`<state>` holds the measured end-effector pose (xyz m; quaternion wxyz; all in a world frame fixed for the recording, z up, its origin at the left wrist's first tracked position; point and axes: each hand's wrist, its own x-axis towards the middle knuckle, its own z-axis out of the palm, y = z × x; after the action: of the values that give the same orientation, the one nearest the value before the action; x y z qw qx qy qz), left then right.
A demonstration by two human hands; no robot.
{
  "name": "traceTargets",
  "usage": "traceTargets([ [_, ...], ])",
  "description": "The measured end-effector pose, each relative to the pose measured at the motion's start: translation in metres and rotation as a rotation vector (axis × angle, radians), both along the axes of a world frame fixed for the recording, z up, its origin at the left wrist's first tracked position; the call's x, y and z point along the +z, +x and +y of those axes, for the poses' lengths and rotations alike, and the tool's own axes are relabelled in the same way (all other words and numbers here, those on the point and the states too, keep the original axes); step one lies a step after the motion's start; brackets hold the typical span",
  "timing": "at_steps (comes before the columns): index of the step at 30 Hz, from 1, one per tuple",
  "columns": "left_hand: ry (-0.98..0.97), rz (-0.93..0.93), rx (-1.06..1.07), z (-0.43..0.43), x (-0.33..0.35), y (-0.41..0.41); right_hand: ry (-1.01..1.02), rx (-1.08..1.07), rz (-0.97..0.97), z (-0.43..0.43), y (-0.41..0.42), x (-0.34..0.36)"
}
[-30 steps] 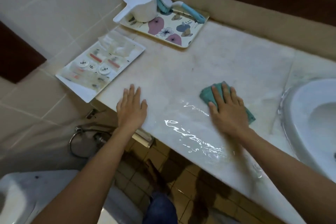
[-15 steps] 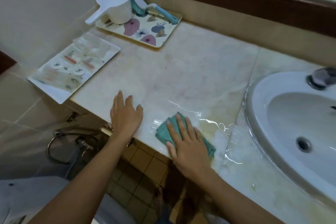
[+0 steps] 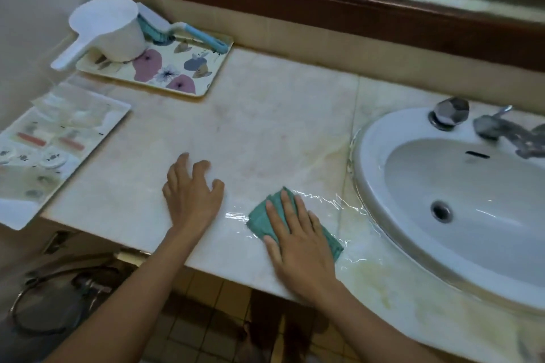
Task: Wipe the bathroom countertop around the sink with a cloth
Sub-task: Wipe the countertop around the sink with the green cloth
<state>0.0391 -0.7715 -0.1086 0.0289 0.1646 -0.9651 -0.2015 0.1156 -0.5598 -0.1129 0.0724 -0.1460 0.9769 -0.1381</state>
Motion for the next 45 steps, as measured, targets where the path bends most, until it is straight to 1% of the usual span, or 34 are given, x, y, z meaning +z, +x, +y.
traceTargets([
  [2, -0.036, -0.023, -0.085, -0.006, -0.004, -0.018, 0.018, -0.033, 0.034, 0.005, -0.002, -0.004],
  [6, -0.184, -0.062, -0.094, -0.006, -0.014, -0.026, -0.035, -0.169, 0.043, -0.029, -0.050, -0.009],
  [9, -0.213, -0.070, -0.102, -0.005, -0.018, -0.028, -0.070, -0.118, 0.013, -0.060, -0.111, -0.010],
  [12, -0.226, -0.048, -0.085, -0.006, -0.020, -0.030, -0.039, -0.052, 0.015, -0.073, -0.179, -0.008],
  [14, -0.220, -0.045, -0.082, -0.004, -0.020, -0.029, -0.026, -0.062, 0.016, -0.063, -0.221, -0.006],
  [16, -0.212, -0.041, -0.084, -0.004, -0.020, -0.030, -0.005, -0.115, 0.009, -0.040, -0.254, -0.005],
  [20, -0.223, -0.036, -0.080, -0.005, -0.021, -0.029, 0.077, -0.289, 0.018, 0.030, -0.282, -0.004],
  [22, -0.226, -0.033, -0.078, -0.005, -0.022, -0.030, 0.099, -0.378, -0.004, 0.062, -0.276, -0.004],
  [24, -0.226, -0.039, -0.083, -0.006, -0.023, -0.030, 0.113, -0.413, -0.003, 0.072, -0.262, -0.003],
  [28, -0.214, -0.051, -0.085, -0.005, -0.022, -0.030, 0.076, -0.474, 0.032, 0.041, -0.214, -0.004],
  [33, -0.194, -0.047, -0.102, -0.005, -0.019, -0.030, 0.033, -0.328, 0.015, 0.023, -0.123, -0.004],
  [35, -0.192, -0.027, -0.097, -0.005, -0.019, -0.029, 0.038, -0.322, 0.015, 0.030, -0.082, -0.003],
  [38, -0.178, -0.022, -0.099, -0.005, -0.019, -0.028, 0.054, -0.378, 0.005, 0.047, -0.026, -0.001],
  [40, -0.158, -0.020, -0.096, -0.005, -0.018, -0.028, 0.075, -0.422, -0.004, 0.055, -0.003, 0.000],
  [42, -0.153, -0.008, -0.094, -0.004, -0.017, -0.028, 0.071, -0.498, -0.007, 0.051, 0.002, -0.001],
  [45, -0.156, 0.009, -0.102, -0.004, -0.016, -0.028, 0.024, -0.659, -0.013, 0.018, -0.008, -0.003],
])
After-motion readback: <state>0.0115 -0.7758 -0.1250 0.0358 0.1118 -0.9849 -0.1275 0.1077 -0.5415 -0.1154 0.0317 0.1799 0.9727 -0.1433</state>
